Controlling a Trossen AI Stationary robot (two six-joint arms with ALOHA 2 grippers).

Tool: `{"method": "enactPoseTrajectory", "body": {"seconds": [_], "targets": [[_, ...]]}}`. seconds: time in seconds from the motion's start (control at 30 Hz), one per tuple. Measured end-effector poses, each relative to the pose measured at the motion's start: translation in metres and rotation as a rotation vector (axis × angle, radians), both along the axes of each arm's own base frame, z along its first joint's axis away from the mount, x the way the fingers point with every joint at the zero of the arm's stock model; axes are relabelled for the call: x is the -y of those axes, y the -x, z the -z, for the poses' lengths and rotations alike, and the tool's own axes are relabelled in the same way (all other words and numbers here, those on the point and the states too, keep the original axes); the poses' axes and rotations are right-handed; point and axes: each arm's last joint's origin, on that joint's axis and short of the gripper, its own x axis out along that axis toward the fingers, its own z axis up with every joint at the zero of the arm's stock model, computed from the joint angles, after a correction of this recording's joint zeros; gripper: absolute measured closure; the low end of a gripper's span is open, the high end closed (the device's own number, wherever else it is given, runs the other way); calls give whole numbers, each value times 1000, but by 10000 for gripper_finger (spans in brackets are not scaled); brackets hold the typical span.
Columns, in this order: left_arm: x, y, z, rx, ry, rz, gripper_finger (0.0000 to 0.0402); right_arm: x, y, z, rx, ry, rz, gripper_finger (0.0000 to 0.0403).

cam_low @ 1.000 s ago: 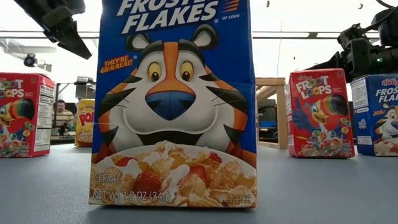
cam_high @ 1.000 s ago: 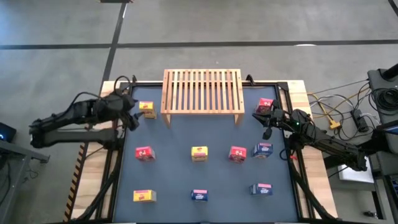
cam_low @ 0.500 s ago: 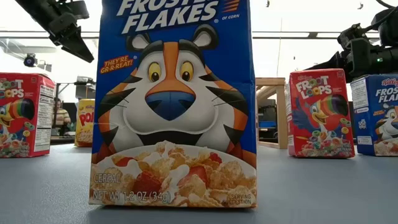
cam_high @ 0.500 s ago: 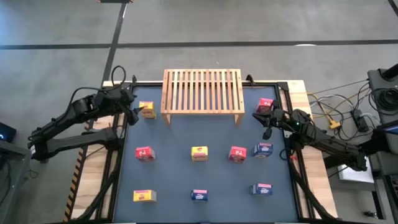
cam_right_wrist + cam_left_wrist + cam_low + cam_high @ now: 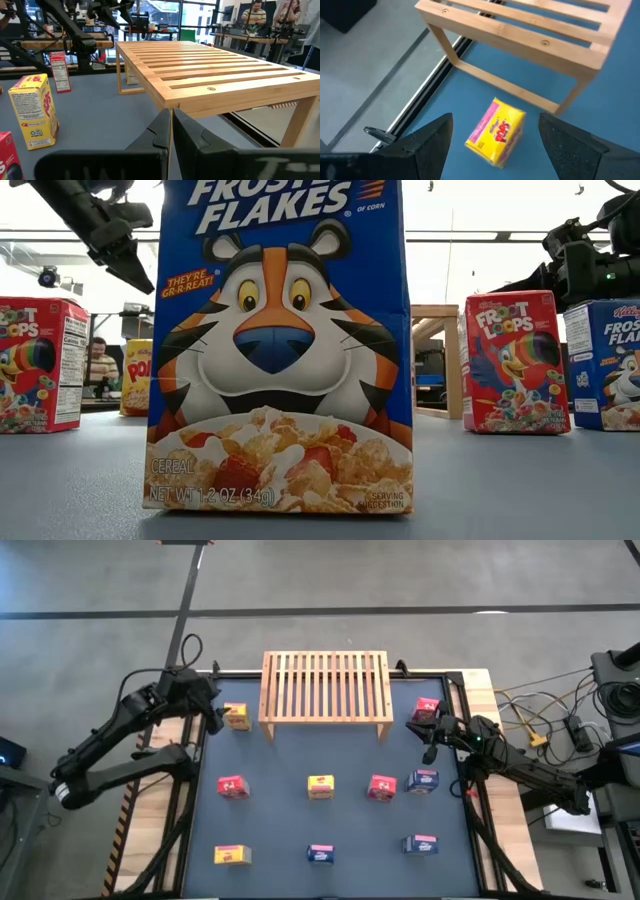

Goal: Stack cereal on shelf
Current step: Put the top left yellow cereal box on the shelf

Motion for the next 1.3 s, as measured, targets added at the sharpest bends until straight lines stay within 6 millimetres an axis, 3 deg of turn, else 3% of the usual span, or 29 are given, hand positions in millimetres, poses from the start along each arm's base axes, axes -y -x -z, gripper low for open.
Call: {"method": "enactPoseTrajectory", "body": {"seconds": [0.23,0.53,1.0,1.3], "targets": [[-15,3,0,65,10,9,131,0,0,0,0,0,0,394],[-32,12,18,77,55,-40,152,0,0,0,0,0,0,394],[-39,13,11,91,18,-52,119,0,0,0,0,0,0,394],[-58,1,23,19,147,-11,116,0,0,0,0,0,0,394]]}}
